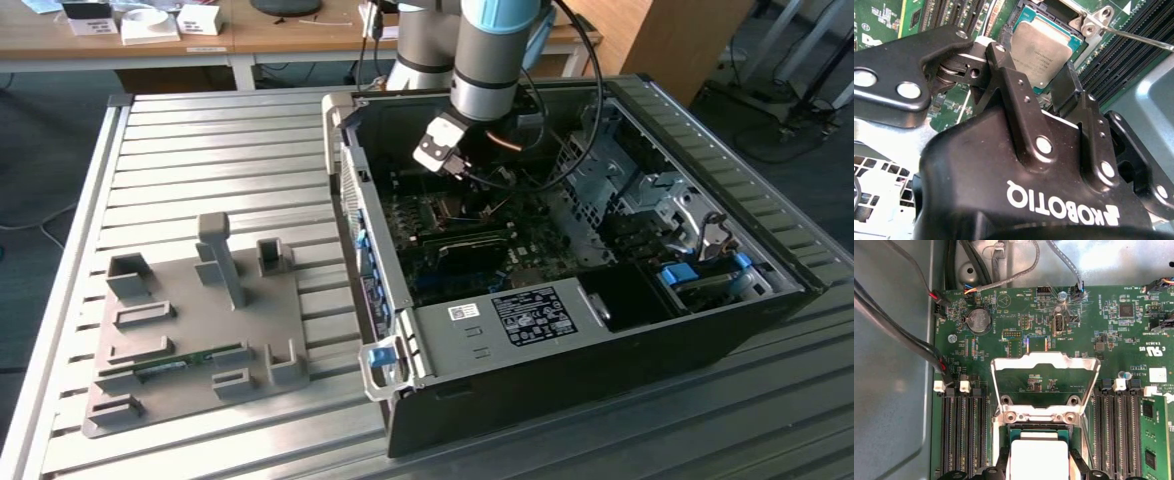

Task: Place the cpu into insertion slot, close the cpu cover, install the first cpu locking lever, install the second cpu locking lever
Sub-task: 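Place the cpu into insertion slot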

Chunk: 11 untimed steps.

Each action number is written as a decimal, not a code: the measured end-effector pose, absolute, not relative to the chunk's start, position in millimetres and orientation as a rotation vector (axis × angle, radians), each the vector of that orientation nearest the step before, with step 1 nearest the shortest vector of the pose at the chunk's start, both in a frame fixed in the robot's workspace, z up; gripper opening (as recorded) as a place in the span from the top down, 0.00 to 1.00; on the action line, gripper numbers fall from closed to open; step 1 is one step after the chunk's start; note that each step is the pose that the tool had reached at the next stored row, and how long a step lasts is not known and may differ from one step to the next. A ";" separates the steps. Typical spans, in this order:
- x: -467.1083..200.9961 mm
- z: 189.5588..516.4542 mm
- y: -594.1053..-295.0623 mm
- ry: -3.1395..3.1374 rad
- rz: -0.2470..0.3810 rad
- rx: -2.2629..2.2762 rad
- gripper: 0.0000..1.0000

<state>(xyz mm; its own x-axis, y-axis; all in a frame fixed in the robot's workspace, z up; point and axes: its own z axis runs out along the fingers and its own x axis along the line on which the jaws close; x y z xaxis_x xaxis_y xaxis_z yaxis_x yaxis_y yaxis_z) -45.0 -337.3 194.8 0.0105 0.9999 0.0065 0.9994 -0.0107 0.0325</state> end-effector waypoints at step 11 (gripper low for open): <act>-45.0 194.4 -337.6 2.196 0.043 2.220 0.46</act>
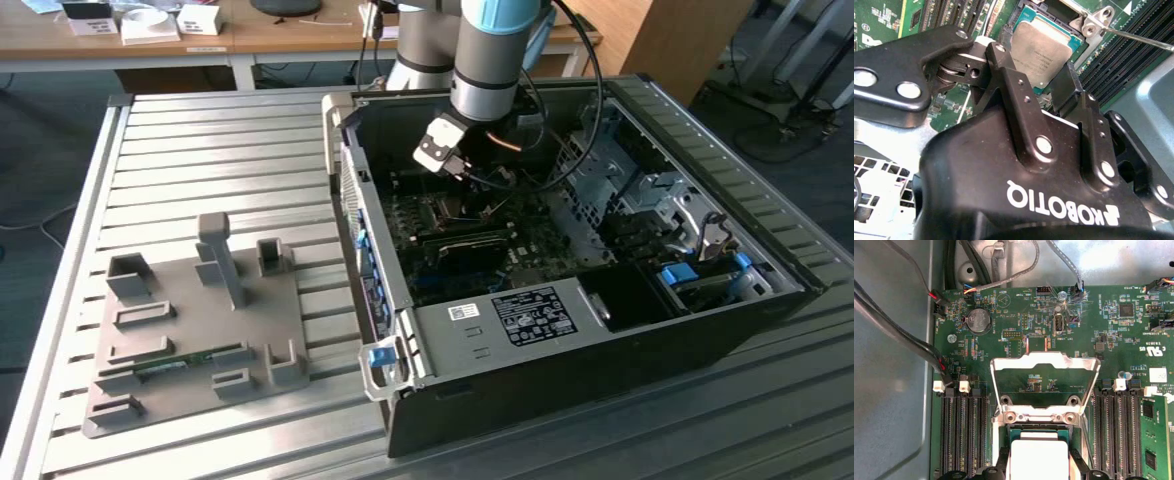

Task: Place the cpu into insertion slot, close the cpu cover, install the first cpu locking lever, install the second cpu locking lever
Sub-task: 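Place the cpu into insertion slot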

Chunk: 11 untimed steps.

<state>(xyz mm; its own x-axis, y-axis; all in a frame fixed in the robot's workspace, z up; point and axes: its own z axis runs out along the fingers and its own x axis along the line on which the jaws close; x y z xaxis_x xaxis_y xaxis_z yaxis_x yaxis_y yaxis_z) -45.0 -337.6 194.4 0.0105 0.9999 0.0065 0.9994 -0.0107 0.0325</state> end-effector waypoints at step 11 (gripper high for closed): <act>-44.2 193.8 -338.2 2.196 0.043 2.220 0.46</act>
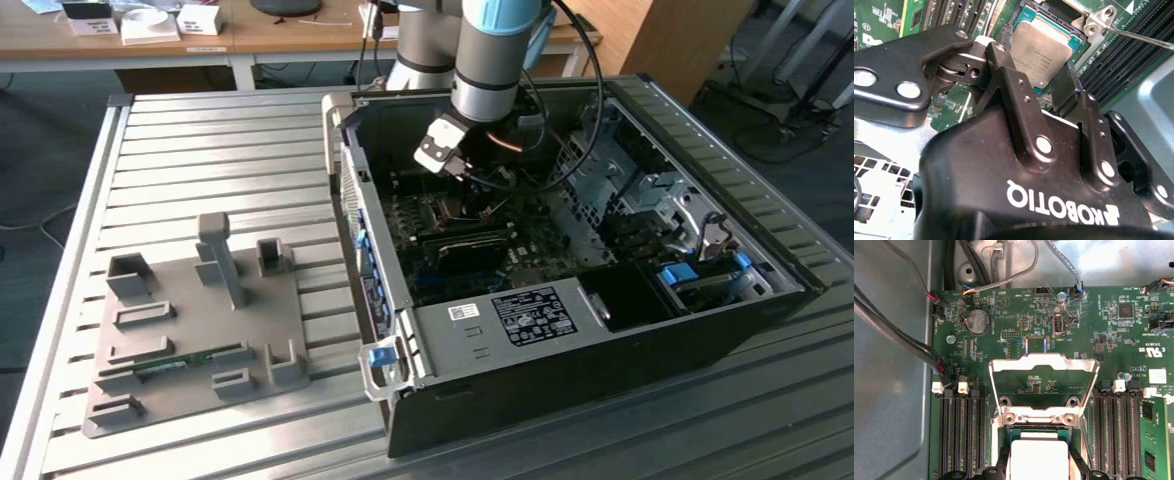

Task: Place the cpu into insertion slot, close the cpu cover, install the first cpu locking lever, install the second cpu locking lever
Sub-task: 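Place the cpu into insertion slot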

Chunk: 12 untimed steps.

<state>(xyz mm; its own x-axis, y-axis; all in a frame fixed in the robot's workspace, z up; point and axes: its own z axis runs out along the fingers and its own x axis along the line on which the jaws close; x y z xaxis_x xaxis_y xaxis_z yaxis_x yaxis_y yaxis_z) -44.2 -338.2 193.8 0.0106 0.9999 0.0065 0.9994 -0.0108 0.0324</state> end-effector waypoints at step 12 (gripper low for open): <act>-44.2 191.6 -338.3 2.196 0.042 2.220 0.46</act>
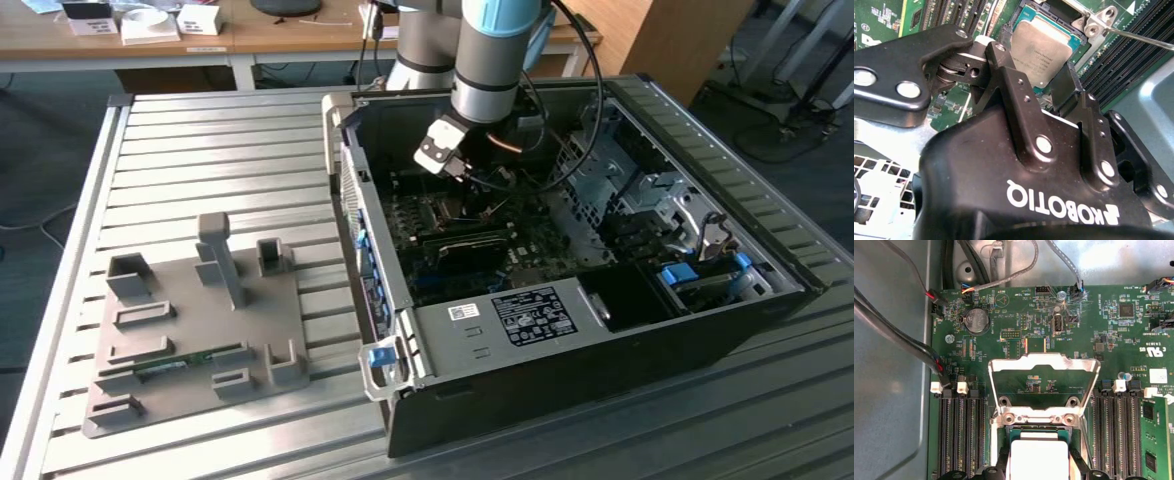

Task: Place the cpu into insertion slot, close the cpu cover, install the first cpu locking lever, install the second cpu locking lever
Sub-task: 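Place the cpu into insertion slot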

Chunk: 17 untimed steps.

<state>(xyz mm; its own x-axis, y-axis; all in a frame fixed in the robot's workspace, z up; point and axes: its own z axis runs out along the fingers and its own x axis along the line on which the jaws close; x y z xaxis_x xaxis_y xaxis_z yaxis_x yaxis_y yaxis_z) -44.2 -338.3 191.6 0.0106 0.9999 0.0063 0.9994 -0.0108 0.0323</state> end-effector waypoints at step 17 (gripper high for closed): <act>-44.1 190.9 -338.2 2.196 0.043 2.220 0.39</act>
